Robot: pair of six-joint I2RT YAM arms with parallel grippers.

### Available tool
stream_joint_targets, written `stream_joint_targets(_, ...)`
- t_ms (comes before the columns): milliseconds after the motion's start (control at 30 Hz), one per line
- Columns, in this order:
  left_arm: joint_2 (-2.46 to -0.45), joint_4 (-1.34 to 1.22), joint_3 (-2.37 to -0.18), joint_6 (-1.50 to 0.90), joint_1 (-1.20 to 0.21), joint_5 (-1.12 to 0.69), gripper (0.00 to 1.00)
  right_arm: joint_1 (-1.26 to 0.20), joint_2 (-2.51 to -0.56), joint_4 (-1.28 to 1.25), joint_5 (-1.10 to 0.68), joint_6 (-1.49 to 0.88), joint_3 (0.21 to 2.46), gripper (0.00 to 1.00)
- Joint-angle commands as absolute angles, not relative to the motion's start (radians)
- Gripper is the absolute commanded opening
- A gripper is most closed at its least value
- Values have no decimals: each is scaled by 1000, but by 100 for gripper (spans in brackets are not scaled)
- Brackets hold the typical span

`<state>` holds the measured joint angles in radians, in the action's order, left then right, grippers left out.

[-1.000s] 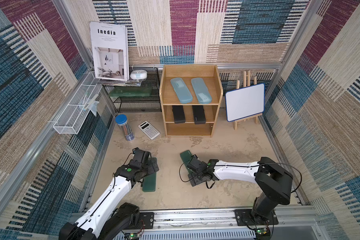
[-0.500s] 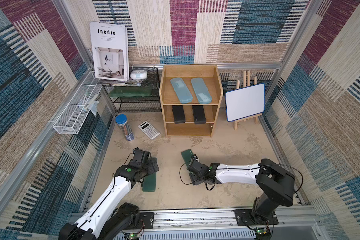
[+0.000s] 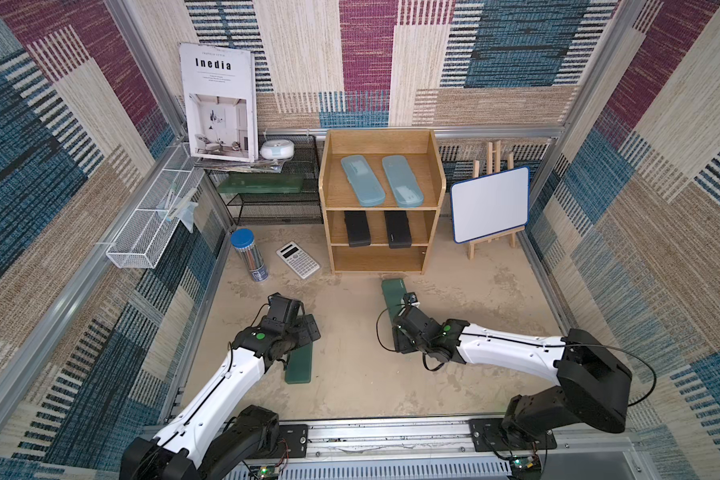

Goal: Place the pencil cases on the shelf according to color
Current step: Pick up the pencil case from the center of the board, then place the pencil case on the shelf.

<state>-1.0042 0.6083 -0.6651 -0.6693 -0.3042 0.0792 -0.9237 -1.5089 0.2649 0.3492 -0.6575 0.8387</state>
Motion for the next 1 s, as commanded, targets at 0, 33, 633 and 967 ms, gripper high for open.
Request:
stream_joint_targets(0, -1031, 586, -690, -655, -303, 64, 99, -867, -1576, 162, 343, -592, 898, 63)
stream_joint_targets(33, -1040, 586, -698, -653, -303, 61, 99, -848, -1608, 146, 345, -578, 920, 62)
stream_joint_targets(633, -1130, 533, -685, -622, -303, 56, 99, -669, -1935, 125, 351, -554, 1185, 75)
stream_joint_targets(967, -1052, 551, -647, -660, -302, 114, 99, -669, -1813, 172, 355, -542, 1160, 94)
